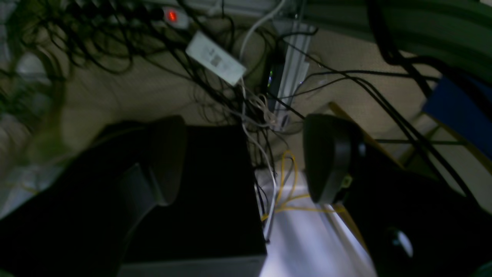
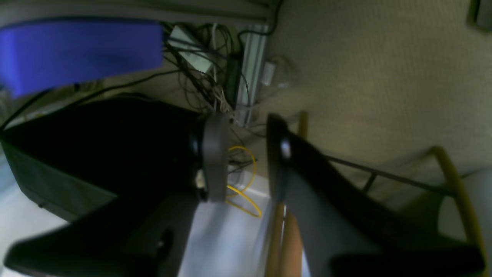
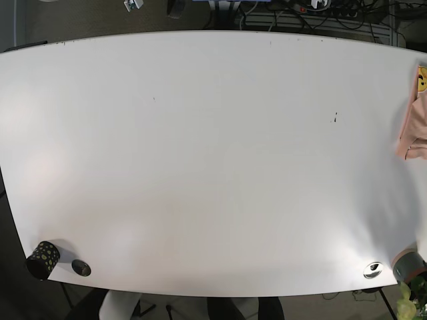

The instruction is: Fold the T-shirt properly

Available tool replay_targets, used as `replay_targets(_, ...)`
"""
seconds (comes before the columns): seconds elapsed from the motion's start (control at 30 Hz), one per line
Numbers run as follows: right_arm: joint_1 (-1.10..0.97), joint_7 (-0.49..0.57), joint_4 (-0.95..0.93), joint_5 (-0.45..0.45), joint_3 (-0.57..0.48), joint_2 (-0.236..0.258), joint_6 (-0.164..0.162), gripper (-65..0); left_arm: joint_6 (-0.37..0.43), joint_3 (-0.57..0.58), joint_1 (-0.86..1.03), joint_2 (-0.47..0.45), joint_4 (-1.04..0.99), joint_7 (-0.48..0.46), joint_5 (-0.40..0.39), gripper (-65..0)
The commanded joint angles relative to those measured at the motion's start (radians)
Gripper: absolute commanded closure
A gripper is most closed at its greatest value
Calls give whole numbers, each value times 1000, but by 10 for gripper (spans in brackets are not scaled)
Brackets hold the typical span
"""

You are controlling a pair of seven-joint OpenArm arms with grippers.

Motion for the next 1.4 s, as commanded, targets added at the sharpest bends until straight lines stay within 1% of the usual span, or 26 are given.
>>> replay_targets(0.0, 30, 13, -60, 7, -12, 6, 11, -159, -8, 0, -34, -25, -97, -10, -4, -444)
replay_targets(0.2, 141, 14, -188, 7, -69, 3, 9, -159, -9, 1, -189, -35, -324, -16, -4, -444)
replay_targets(0.27, 176, 14, -229, 7, -85, 1, 9, -159, -9, 9, -221, -35, -361, -16, -4, -444)
replay_targets(0.37, 223, 14, -290, 8, -108, -2, 9, -159, -8, 55, -274, -35, -401, -16, -4, -444)
replay_targets(0.4, 240, 14, -309, 8, -112, -11, 9, -159, -8, 72, -286, -35, -410, -16, -4, -444)
replay_targets(0.47, 270, 14, -344, 8, -112, -26, 8, -159, 9, 103, -306, -35, -425, -16, -6, -444)
replay_targets(0.53, 294, 14, -378, 8, -111, -32, 3, -159, 66, 127, -323, -35, -440, -16, -6, -444)
replay_targets(0.57, 306, 14, -395, 8, -112, -35, -9, -159, 98, 144, -329, -35, -448, -16, -6, -444)
replay_targets(0.6, 319, 14, -410, 8, -112, -40, -30, -159, 132, 164, -336, -35, -454, -16, -6, -444)
replay_targets(0.63, 331, 17, -427, 7, -114, -42, -61, -159, 161, 190, -346, -33, -456, -19, -6, -444)
replay_targets(0.7, 342, 34, -442, 7, -115, -43, -96, -159, 172, 221, -360, -31, -459, -36, -6, -444)
replay_targets(0.77, 343, 66, -450, 7, -115, -57, -118, -163, 172, 250, -363, -28, -459, -62, -6, -444)
replay_targets(1.0, 302, 86, -442, 7, -112, -55, -116, -162, 170, 271, -318, -27, -430, -77, -10, -440)
replay_targets(1.07, 274, 94, -419, 11, -112, -37, -115, -160, 170, 271, -281, -27, -390, -77, -10, -440)
replay_targets(1.17, 220, 103, -376, 14, -111, -25, -115, -160, 170, 271, -214, -27, -304, -77, -10, -440)
replay_targets(1.37, 141, 105, -298, 19, -109, -23, -115, -160, 170, 270, -117, -33, -183, -74, -10, -440)
